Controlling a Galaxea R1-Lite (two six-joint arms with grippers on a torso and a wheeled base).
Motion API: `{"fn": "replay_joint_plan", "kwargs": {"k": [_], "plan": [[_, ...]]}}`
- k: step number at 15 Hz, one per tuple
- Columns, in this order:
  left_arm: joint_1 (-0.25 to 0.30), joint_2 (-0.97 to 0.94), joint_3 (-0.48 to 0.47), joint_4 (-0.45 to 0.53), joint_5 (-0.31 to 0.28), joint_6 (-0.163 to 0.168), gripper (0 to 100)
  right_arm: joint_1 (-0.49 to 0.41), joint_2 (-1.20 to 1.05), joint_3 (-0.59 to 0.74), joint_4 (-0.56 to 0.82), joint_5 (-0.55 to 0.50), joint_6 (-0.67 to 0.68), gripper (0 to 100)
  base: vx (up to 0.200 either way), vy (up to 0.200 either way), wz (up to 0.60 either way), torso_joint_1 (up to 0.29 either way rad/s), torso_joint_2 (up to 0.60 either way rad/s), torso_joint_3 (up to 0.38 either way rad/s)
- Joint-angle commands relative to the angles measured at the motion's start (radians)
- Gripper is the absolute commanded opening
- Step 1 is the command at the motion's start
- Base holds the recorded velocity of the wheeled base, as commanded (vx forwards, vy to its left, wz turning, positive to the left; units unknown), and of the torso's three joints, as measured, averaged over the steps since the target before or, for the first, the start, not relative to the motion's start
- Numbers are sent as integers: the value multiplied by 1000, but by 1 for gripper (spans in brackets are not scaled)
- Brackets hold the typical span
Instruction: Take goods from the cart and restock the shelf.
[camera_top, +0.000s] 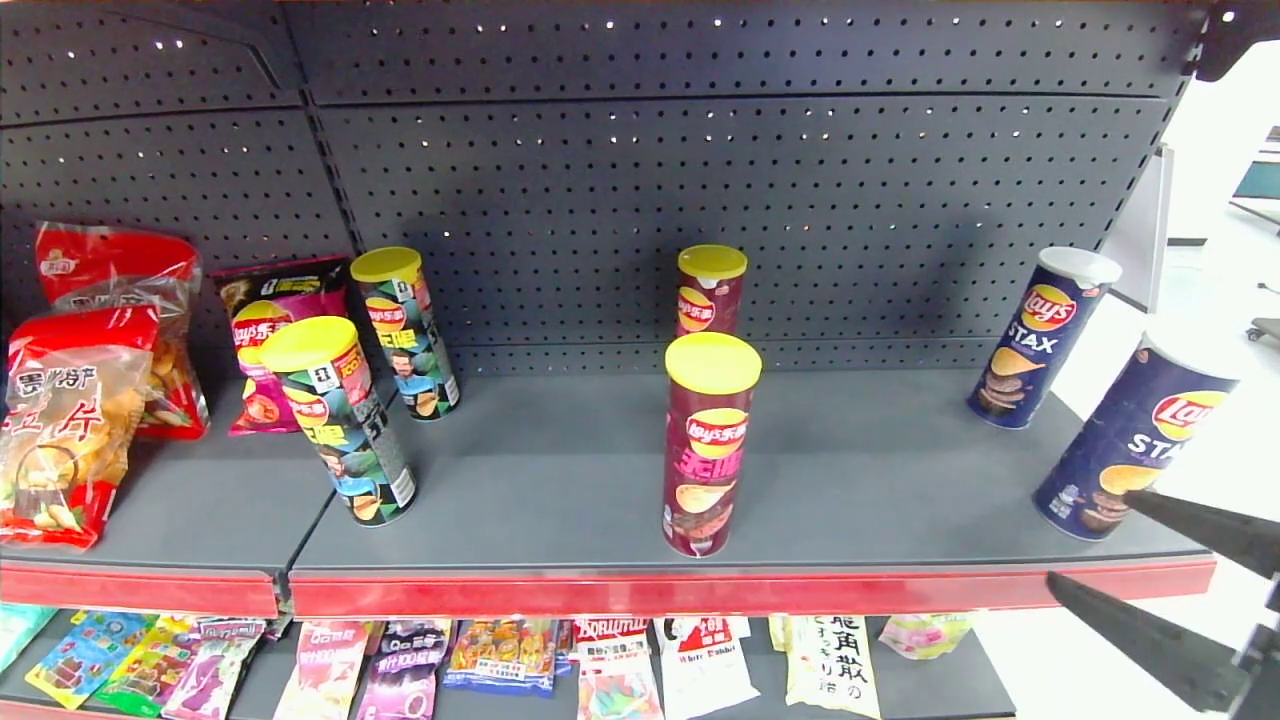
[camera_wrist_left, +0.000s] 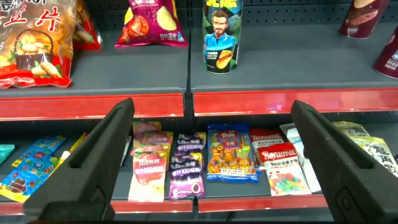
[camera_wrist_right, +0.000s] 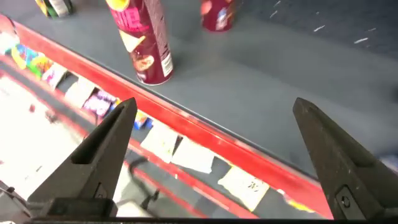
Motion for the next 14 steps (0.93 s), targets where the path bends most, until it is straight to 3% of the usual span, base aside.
{"fn": "replay_joint_plan", "kwargs": {"k": [1, 4, 6, 8, 10, 12, 14], "plan": [[1, 1, 0, 0, 0, 0, 100, -101, -462, 100, 204, -70, -11, 100, 0, 0, 0, 0, 0, 0], [1, 1, 0, 0, 0, 0, 100, -106, -787, 179, 464, -252, 0, 100, 0, 0, 0, 0, 0, 0], [1, 1, 0, 0, 0, 0, 100, -106, -775, 252, 348, -330, 24, 100, 0, 0, 0, 0, 0, 0], [1, 1, 0, 0, 0, 0, 100, -106, -774, 242, 397, -340, 78, 100, 0, 0, 0, 0, 0, 0], [1, 1, 0, 0, 0, 0, 100, -111, -767, 235, 408, -428, 79, 100, 0, 0, 0, 0, 0, 0], [1, 1, 0, 0, 0, 0, 100, -163, -734, 235, 408, -435, 79, 100, 0, 0, 0, 0, 0, 0], [1, 1, 0, 0, 0, 0, 100, -324, -729, 234, 408, -436, 72, 100, 0, 0, 0, 0, 0, 0]]}}
